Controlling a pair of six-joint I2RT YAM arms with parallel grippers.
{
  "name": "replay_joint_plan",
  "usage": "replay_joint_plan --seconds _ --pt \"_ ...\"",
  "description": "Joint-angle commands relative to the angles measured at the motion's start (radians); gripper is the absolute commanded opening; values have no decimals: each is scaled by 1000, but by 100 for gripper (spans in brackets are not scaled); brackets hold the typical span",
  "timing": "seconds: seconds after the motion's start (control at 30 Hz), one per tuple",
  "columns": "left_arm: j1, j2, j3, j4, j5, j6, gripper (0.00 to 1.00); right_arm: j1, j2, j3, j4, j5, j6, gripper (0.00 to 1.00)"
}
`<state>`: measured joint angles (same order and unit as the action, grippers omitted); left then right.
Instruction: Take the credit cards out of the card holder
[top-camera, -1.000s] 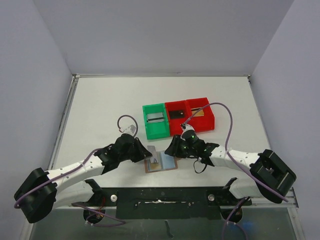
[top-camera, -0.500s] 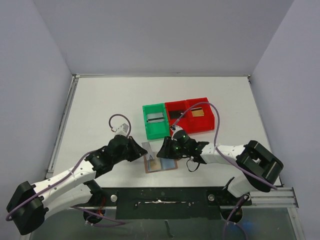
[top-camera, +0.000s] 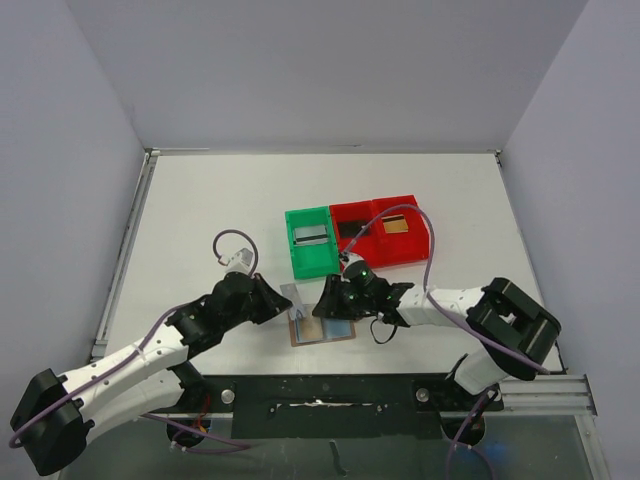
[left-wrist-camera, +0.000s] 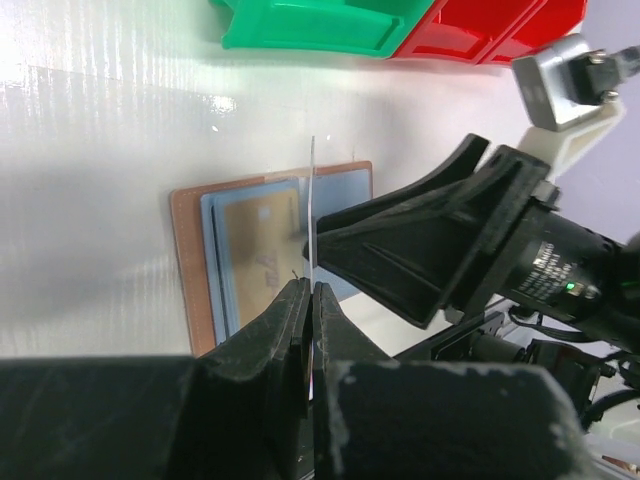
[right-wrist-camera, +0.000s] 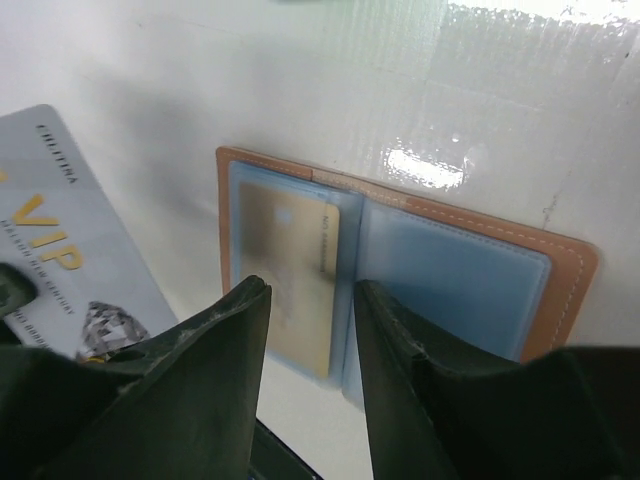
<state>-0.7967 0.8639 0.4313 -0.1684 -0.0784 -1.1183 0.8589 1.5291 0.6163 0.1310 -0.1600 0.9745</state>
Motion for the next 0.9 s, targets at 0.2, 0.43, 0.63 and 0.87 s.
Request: replay_joint_plan --seconds 0.2,0.43,0.63,0.87 --pt "7 -4 -4 140 38 27 0 -63 -294 -58 2 108 -20 57" --pt "11 -6 -15 264 109 76 0 -260 -591 -262 160 43 -32 69" --pt "24 -20 -44 409 193 99 0 -349 -806 -368 228 27 -54 84" --pt "79 -8 -91 561 308 40 0 -449 -771 -308 119 -117 75 98"
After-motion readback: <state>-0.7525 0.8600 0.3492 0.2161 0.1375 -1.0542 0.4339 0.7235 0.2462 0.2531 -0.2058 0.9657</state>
